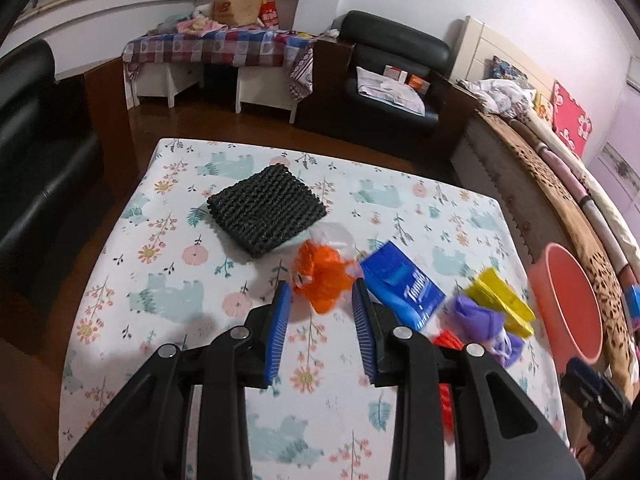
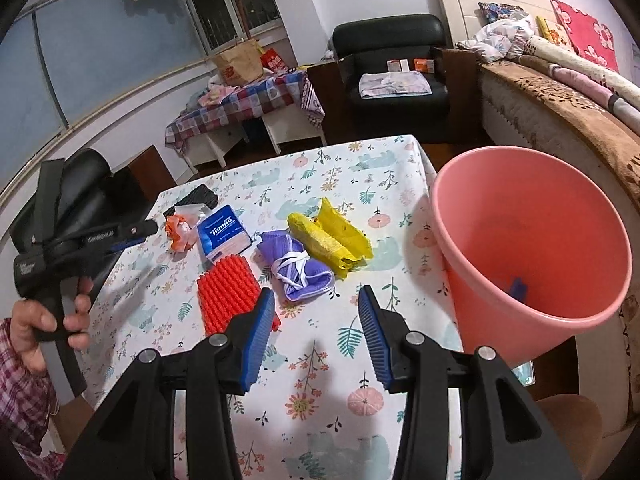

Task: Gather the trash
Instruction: 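Grasp the orange plastic bag with the left gripper while the right grasps the yellow chip bag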

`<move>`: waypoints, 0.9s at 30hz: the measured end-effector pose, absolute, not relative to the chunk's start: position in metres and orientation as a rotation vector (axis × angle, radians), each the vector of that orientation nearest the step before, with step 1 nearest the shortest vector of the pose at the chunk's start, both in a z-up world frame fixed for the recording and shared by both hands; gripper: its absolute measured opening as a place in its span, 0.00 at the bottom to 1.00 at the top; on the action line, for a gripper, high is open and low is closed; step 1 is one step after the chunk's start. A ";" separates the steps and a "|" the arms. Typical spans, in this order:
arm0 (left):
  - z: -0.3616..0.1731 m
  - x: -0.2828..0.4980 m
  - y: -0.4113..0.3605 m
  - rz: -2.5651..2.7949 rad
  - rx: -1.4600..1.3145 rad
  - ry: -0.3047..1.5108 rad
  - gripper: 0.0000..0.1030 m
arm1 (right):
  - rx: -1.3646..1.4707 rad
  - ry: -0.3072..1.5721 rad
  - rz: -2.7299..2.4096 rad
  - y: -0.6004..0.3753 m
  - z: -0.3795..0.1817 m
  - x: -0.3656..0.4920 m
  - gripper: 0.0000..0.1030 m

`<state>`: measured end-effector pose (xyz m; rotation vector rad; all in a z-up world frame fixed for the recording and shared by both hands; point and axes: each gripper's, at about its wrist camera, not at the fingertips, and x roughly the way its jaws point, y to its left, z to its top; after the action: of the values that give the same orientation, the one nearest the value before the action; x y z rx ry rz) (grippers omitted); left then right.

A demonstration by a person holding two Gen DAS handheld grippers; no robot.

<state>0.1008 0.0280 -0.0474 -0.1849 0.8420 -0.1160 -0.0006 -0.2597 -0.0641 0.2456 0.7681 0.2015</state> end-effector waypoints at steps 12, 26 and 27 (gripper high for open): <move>-0.079 0.136 0.022 -0.116 -0.199 0.869 0.34 | 0.249 0.789 0.202 -0.263 -0.072 0.015 0.42; -0.066 0.112 0.027 -0.148 -0.164 0.792 0.28 | 0.250 0.782 0.200 -0.262 -0.064 0.053 0.42; -0.064 0.109 0.027 -0.153 -0.162 0.789 0.28 | 0.245 0.784 0.200 -0.262 -0.064 0.057 0.42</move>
<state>0.1093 0.0269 -0.0638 -0.1619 0.7890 -0.1530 0.0574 -0.2618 -0.0644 0.2445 0.7836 0.1998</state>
